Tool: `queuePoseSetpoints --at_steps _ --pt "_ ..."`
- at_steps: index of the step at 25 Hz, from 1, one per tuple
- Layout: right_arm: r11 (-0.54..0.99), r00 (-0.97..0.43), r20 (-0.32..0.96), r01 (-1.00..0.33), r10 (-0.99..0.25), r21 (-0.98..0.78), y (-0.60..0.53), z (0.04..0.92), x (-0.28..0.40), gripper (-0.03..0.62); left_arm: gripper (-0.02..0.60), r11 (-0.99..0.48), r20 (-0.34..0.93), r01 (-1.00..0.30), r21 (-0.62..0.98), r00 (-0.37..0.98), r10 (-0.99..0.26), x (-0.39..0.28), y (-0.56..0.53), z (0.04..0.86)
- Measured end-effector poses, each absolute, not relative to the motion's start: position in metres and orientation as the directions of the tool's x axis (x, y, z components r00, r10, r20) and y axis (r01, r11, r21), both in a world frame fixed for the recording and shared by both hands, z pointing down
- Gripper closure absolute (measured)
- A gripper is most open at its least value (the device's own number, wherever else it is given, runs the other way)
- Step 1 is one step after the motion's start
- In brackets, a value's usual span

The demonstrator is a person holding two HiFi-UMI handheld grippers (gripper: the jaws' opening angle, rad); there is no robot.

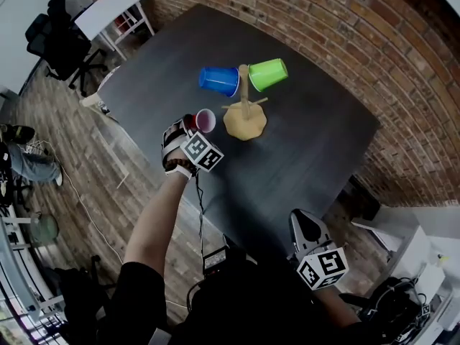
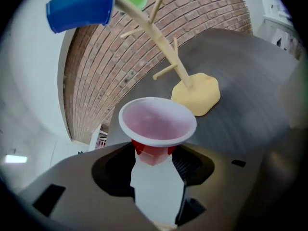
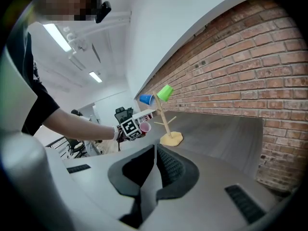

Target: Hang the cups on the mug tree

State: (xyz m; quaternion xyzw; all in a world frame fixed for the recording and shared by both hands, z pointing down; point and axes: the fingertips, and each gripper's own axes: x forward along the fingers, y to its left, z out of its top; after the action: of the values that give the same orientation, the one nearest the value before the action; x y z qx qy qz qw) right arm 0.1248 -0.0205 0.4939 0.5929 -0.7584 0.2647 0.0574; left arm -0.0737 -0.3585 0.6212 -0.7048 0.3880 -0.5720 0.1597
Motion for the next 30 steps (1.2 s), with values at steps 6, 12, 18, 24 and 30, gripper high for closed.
queuePoseSetpoints --at_steps 6,12,18,24,30 --pt "0.158 -0.293 0.403 -0.928 -0.867 -0.337 -0.018 0.495 0.13 0.554 0.336 -0.653 0.67 -0.219 -0.725 -0.004 -0.743 -0.053 -0.374 0.619" --pt "0.137 -0.285 0.418 -0.927 -0.863 -0.349 -0.019 0.5 0.136 0.554 0.336 -0.649 0.658 -0.142 -0.747 -0.026 -0.752 -0.038 -0.385 0.616" --pt "0.136 -0.287 0.421 -0.926 -0.86 -0.352 -0.022 0.503 0.138 0.554 0.334 -0.604 0.604 -0.02 -0.797 0.016 -0.797 -0.014 -0.384 0.603" --pt "0.143 -0.298 0.424 -0.922 -0.855 -0.361 -0.023 0.506 0.137 0.554 0.334 -0.526 0.538 0.122 -0.842 0.106 -0.836 0.014 -0.367 0.589" --pt "0.148 -0.307 0.422 -0.918 -0.853 -0.369 -0.025 0.506 0.136 0.554 0.336 -0.445 0.493 0.284 -0.85 0.127 -0.861 0.021 -0.359 0.592"
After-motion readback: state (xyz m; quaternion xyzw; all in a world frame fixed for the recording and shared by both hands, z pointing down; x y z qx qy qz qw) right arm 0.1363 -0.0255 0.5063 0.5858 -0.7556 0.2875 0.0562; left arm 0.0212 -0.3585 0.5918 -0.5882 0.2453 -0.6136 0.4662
